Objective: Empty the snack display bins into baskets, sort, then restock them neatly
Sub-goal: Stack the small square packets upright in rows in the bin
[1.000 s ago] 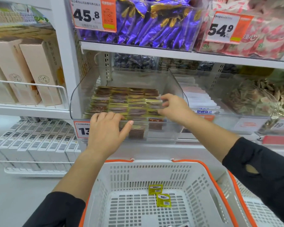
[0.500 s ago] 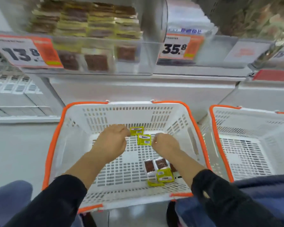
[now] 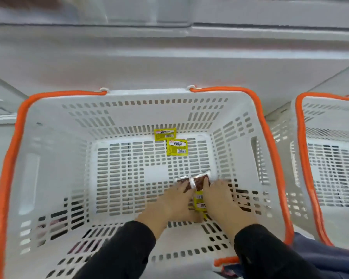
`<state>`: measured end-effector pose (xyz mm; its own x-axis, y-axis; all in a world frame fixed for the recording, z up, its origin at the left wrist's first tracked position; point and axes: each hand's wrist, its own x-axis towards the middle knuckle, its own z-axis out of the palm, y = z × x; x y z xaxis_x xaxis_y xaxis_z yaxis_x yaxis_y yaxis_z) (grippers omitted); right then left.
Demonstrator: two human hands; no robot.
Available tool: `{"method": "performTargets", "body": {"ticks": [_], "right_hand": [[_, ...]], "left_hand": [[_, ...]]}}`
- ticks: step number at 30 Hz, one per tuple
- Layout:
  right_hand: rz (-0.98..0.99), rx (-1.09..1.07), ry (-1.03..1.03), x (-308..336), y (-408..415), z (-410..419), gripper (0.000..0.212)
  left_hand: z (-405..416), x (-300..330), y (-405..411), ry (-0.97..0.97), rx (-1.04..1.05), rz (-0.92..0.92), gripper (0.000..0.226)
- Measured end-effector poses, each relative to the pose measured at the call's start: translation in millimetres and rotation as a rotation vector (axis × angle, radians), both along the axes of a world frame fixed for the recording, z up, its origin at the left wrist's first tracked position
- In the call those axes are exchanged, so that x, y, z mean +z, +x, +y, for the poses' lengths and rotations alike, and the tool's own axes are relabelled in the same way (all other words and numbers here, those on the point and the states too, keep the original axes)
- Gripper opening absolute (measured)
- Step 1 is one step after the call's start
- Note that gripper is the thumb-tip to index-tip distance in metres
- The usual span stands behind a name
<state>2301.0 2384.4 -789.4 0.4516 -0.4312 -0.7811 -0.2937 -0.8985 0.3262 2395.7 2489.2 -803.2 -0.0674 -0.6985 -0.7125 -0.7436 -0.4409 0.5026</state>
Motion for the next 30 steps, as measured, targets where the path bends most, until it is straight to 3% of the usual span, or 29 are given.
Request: {"method": "performTargets", "body": {"ticks": [4,6,9,11,13,15,19,23,26,28,30], "right_hand": [[-0.069,-0.196,0.064,-14,12,-1,0.058],[-0.286,-0.484,0.213,-19,21,1,0.055],[-0.686,-1.036,0.579,-16,46,6,0.047],[-0.911,-1.113,0.522,-13,62,-1,0.038],[-1.017,-1.118,0.348,-14,67,-11,0.036],[-0.934,-1.027,0.245,-19,59,-21,0.046],[-0.568,-0.739,0.307,-26,40,-15,0.074],[-0.569,-0.474,0.348,-36,43,7,0.077],[-0.718,-0.482,0.296,-39,48,13,0.058],[-0.884,-0.558,0.195,-35,55,10,0.034],[-0.949,-0.634,0.182,-30,65,0,0.035]], "left_hand": [[8,-12,5,-0.127,-0.168,-0.241,0.084],[13,-14,17,-0.193,-0.202,-0.374,0.068],[16,-21,43,-0.164,0.054,-0.461,0.058],[16,-26,63,-0.300,0.246,-0.436,0.053],[10,-25,82,-0.500,0.351,-0.469,0.047],[-5,-17,99,-0.573,0.390,-0.505,0.052],[-24,-16,113,-0.436,0.226,-0.580,0.062],[-2,-29,100,-0.142,0.112,-0.567,0.063],[4,-33,95,-0.230,0.161,-0.567,0.054],[2,-29,97,-0.343,0.350,-0.560,0.044],[-9,-19,102,-0.355,0.733,-0.463,0.040]]}}
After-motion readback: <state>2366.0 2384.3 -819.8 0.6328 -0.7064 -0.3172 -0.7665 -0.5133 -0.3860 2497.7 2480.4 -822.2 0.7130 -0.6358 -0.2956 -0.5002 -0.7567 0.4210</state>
